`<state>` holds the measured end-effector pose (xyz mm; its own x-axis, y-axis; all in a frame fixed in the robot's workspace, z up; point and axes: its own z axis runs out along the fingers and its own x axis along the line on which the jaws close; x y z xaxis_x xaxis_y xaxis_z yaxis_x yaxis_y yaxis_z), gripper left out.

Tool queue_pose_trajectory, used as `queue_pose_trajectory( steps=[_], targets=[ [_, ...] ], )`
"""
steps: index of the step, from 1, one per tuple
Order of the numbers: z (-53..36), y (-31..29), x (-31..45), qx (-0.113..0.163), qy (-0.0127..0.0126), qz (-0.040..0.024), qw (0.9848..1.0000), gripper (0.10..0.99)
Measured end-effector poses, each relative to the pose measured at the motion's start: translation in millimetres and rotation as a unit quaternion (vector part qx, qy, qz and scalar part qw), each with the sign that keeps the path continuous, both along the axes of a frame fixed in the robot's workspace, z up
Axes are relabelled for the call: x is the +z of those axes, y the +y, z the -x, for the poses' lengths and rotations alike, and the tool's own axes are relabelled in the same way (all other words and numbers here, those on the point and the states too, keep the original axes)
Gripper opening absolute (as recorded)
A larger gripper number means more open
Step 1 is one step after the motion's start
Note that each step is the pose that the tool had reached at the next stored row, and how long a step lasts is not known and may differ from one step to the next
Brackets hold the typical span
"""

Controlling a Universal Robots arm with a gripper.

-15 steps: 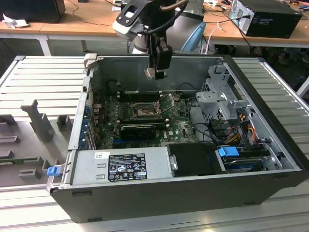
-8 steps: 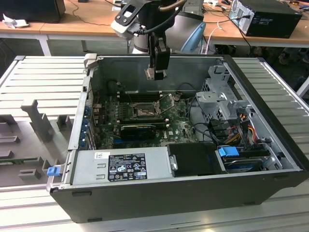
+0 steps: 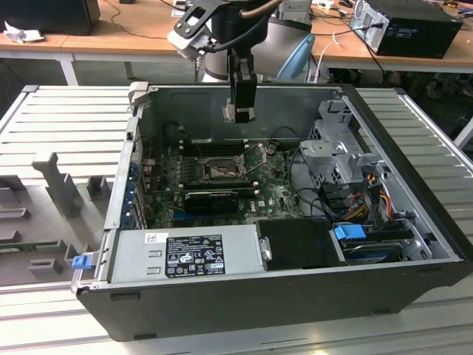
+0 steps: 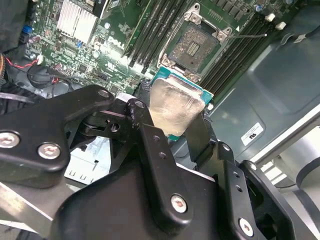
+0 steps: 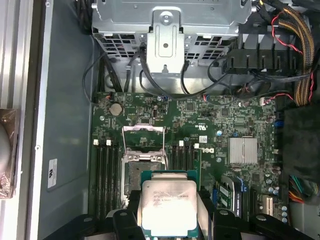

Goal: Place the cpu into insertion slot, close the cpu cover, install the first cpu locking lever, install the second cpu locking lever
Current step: 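Place the cpu into insertion slot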

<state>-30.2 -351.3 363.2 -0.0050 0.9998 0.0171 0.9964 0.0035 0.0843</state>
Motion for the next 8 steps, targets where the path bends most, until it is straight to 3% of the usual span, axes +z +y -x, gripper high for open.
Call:
queue_pose_trajectory(
  steps=[2,8],
  targets=[
    [0.0,0.0,-1.0,-0.008,0.0001,0.0000,1.0000,0.529],
    [0.8,0.0,-13.5,-0.011,0.0016,0.0001,0.9999,0.529]
  ],
)
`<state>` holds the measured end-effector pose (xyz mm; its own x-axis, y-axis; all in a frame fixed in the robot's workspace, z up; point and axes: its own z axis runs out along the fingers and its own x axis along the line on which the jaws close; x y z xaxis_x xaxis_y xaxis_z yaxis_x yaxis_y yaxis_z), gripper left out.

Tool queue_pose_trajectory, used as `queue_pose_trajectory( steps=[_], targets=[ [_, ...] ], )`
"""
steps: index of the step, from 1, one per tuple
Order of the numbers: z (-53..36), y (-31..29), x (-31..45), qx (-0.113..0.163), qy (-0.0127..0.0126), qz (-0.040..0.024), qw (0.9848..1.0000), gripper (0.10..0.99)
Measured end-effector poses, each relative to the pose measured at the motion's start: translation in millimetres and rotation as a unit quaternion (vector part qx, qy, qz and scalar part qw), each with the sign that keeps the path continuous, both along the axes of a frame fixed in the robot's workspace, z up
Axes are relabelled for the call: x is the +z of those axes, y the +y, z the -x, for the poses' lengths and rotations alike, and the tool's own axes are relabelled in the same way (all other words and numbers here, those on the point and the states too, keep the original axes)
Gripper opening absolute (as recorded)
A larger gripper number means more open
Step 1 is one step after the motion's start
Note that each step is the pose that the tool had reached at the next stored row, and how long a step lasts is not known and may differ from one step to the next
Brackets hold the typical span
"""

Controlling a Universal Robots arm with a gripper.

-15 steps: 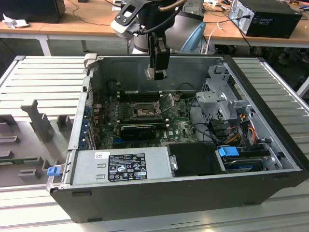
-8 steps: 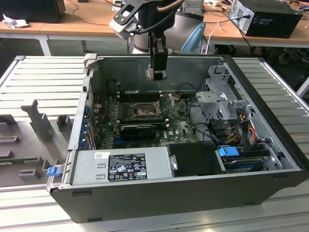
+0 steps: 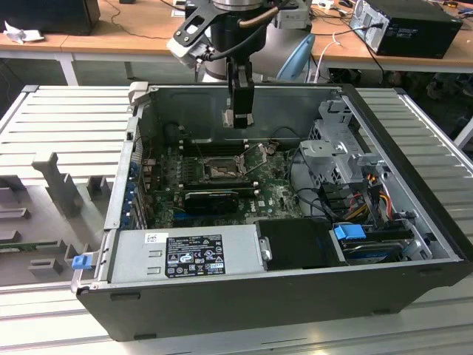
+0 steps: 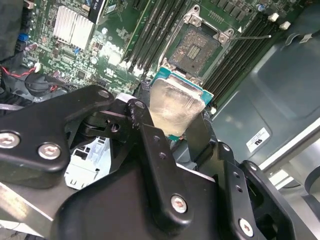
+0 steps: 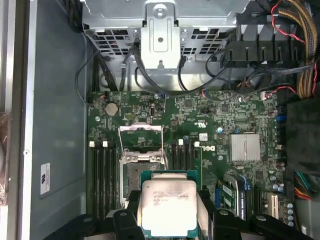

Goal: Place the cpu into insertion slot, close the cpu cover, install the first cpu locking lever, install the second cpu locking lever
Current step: 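Place the cpu into insertion slot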

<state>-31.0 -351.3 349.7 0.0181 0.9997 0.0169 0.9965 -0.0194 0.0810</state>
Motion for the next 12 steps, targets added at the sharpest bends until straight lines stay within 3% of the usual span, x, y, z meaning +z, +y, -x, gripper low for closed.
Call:
queue_pose_trajectory(
  steps=[12],
  targets=[
    [0.3,0.0,-8.2,0.000,0.0006,0.0000,1.0000,0.529]
  ],
)
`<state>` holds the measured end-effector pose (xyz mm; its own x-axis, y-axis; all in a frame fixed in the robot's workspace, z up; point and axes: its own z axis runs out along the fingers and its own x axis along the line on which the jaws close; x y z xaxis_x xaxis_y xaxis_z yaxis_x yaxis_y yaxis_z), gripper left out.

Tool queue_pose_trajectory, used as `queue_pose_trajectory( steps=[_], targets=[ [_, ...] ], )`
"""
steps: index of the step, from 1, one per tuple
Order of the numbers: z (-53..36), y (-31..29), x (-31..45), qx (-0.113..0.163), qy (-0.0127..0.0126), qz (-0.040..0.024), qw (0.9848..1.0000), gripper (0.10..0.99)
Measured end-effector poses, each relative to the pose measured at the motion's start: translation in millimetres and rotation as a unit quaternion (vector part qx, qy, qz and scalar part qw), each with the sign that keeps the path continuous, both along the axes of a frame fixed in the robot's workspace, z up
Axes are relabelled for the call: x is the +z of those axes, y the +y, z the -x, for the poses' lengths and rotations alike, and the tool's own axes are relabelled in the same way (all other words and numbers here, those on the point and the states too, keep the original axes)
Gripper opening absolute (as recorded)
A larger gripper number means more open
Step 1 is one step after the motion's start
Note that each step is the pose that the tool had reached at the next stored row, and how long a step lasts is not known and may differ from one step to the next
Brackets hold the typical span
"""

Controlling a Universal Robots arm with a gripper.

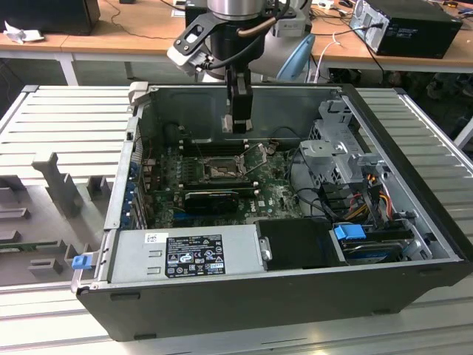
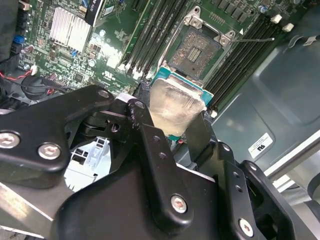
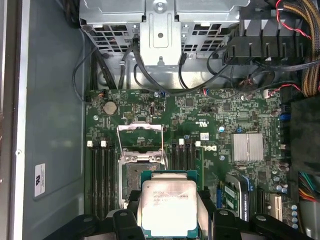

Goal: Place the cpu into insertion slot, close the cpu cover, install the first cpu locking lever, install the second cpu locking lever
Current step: 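Place the cpu into insertion slot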

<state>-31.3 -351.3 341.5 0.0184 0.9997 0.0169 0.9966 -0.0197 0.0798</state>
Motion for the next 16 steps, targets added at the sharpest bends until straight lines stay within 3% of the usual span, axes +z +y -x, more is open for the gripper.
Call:
queue_pose_trajectory(
  steps=[16],
  targets=[
    [0.0,0.0,-14.0,0.000,0.0007,0.0000,1.0000,0.529]
  ],
)
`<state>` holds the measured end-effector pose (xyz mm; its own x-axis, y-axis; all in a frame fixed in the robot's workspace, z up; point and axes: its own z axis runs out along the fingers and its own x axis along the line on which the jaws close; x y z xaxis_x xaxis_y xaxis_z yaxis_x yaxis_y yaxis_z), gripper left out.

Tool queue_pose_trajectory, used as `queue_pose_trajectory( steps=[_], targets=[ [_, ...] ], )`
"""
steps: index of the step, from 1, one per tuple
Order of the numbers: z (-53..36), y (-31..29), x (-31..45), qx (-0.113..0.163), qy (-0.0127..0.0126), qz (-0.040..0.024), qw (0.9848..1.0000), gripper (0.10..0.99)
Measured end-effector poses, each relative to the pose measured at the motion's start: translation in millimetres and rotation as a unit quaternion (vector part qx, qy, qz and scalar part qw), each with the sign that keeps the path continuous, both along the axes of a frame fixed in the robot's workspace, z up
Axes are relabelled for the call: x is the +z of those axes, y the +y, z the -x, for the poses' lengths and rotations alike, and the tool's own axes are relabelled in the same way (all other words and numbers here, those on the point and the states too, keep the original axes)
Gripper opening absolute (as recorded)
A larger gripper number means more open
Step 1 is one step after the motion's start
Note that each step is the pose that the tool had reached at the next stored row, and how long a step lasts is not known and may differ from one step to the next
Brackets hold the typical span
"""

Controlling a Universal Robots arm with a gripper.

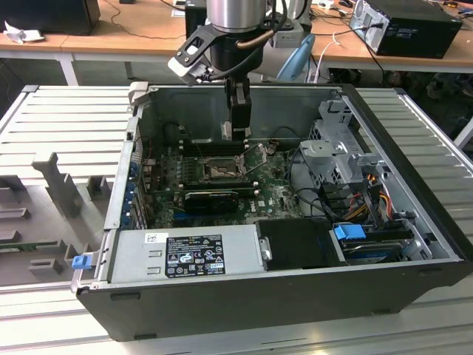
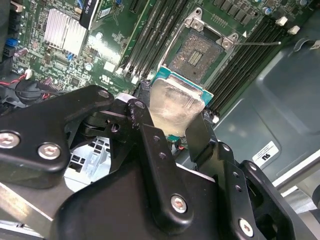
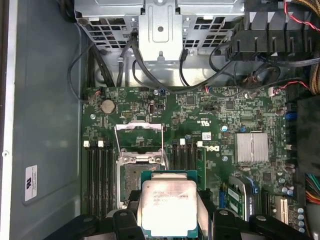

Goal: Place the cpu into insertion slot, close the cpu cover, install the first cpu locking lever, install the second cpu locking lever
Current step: 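Place the cpu into insertion slot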

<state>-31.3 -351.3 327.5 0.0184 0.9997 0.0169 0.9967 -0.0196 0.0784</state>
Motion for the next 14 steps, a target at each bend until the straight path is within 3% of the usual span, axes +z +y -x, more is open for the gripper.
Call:
queue_pose_trajectory(
  steps=[12,14],
  targets=[
    [0.5,0.0,-9.4,0.000,0.0002,0.0000,1.0000,0.529],
    [2.1,0.0,-15.4,0.004,0.0010,0.0000,1.0000,0.529]
  ],
)
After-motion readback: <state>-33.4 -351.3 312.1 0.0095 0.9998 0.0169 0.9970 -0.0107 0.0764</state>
